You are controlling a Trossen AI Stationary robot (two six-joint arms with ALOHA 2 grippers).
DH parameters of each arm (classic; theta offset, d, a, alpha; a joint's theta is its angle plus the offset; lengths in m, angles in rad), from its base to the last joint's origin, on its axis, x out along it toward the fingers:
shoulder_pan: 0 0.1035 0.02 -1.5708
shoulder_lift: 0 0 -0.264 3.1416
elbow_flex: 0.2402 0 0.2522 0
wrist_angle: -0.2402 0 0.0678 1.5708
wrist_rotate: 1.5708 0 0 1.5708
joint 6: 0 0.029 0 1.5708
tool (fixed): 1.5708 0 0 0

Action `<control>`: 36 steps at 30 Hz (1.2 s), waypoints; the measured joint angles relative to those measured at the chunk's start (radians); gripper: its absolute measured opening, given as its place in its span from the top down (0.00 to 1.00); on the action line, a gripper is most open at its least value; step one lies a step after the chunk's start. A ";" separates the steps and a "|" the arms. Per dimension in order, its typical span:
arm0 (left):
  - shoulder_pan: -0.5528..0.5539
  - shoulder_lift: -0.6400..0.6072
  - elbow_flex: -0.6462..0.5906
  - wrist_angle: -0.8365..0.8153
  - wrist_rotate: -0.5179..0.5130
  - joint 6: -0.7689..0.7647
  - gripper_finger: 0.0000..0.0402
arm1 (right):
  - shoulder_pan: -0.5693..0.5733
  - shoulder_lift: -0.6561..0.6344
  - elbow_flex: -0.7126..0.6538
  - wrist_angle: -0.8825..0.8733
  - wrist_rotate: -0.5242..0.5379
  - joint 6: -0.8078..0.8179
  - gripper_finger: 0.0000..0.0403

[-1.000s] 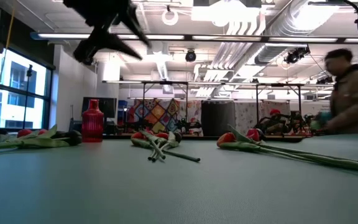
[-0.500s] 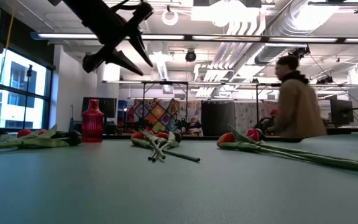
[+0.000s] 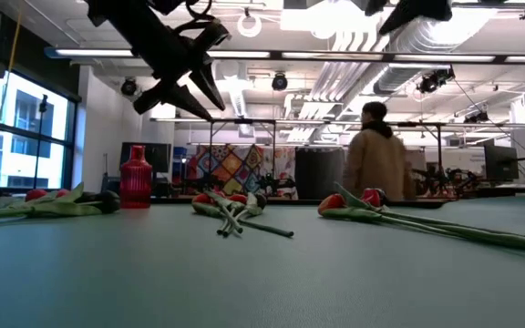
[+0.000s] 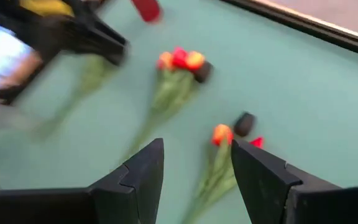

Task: Sort flowers into vase by color
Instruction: Put the orange flower into the green vase

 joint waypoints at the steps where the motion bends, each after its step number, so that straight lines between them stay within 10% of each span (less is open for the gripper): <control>1: 0.006 -0.003 0.000 -0.004 0.016 0.022 0.70 | -0.029 0.033 0.000 0.010 -0.028 -0.024 0.56; 11: 0.017 -0.163 -0.001 -0.142 -0.036 0.179 0.70 | -0.178 0.322 0.000 0.220 -0.279 -0.111 0.56; 29: 0.035 -0.224 -0.006 -0.358 -0.030 0.343 0.70 | -0.206 0.621 -0.001 0.258 -0.298 -0.041 0.56; 36: 0.005 -0.250 -0.205 -0.189 0.021 0.241 0.70 | -0.289 0.714 0.038 0.253 -0.394 -0.070 0.56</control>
